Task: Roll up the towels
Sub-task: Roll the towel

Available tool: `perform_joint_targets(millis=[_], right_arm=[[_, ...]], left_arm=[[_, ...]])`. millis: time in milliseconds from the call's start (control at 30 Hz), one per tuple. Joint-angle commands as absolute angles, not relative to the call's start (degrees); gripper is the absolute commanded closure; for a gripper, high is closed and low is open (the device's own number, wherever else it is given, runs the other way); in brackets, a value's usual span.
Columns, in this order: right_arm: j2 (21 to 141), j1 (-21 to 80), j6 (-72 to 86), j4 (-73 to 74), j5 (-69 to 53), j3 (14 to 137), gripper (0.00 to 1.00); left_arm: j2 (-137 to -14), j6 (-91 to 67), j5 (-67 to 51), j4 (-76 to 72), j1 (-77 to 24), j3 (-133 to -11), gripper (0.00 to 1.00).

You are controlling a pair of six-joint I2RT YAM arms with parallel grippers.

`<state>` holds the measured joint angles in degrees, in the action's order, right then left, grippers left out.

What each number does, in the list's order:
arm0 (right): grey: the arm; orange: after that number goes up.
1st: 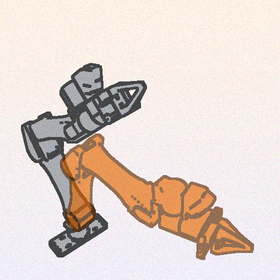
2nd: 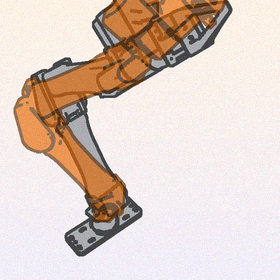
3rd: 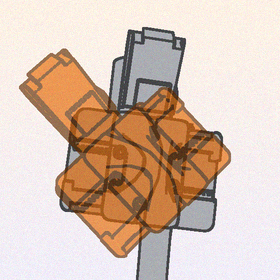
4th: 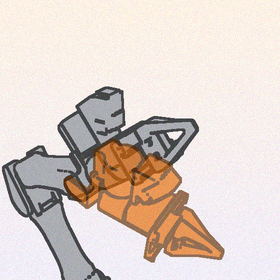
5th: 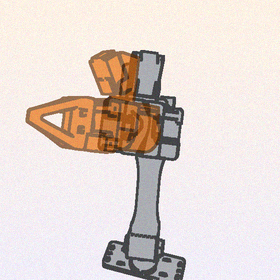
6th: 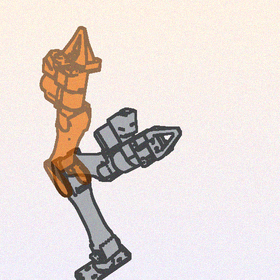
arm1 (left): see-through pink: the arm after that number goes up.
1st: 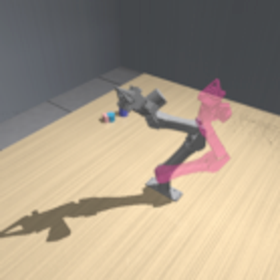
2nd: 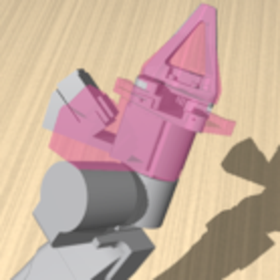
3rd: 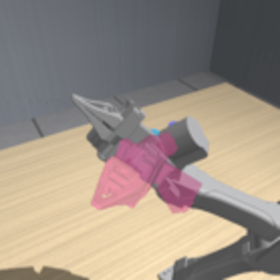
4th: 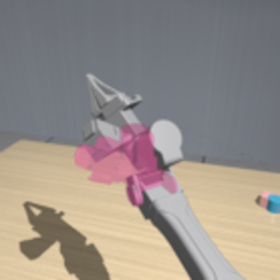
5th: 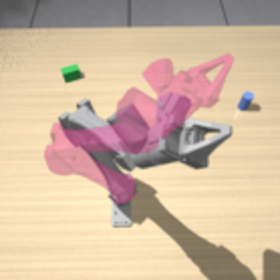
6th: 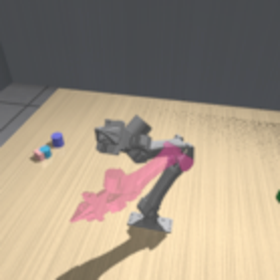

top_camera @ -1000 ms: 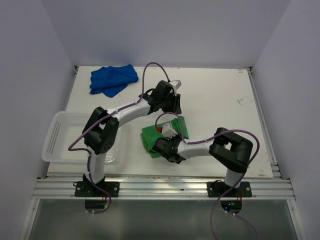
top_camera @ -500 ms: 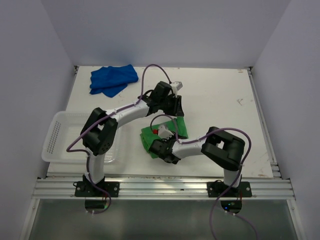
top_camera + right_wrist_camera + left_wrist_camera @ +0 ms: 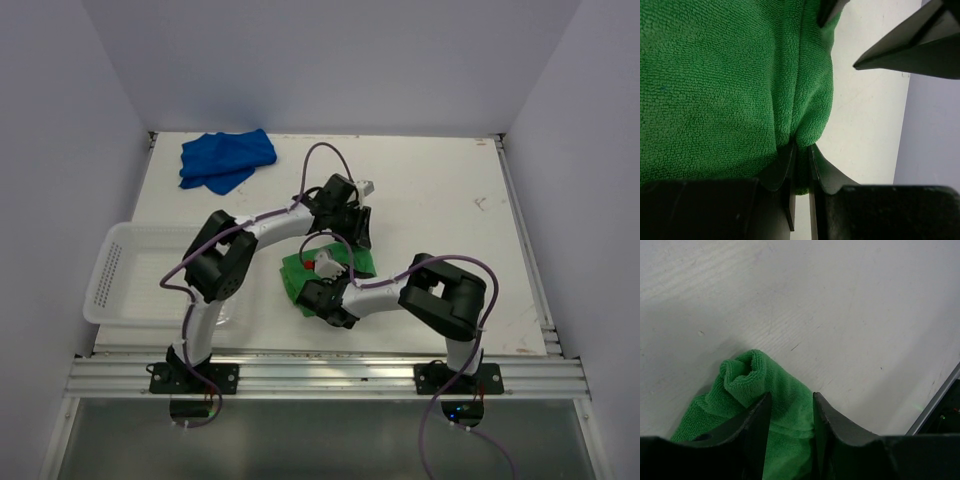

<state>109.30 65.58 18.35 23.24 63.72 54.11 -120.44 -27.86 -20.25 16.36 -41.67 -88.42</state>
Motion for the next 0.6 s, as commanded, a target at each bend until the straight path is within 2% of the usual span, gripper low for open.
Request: perform_joint_targets(millis=[0, 333, 567], right_arm=[[110.3, 65.8, 20.2, 21.7, 60.3, 55.0, 1.00], [110.6, 65.8, 20.1, 21.7, 60.3, 55.1, 1.00], [110.3, 65.7, 20.1, 21.8, 60.2, 55.1, 1.00]], left_arm=[[-122.0, -25.8, -17.9, 20.6, -42.0, -93.1, 0.57], [-124.5, -24.0, -14.9, 22.8, -42.4, -95.9, 0.46], [-128.1, -22.8, -12.2, 26.6, -43.1, -98.7, 0.44]])
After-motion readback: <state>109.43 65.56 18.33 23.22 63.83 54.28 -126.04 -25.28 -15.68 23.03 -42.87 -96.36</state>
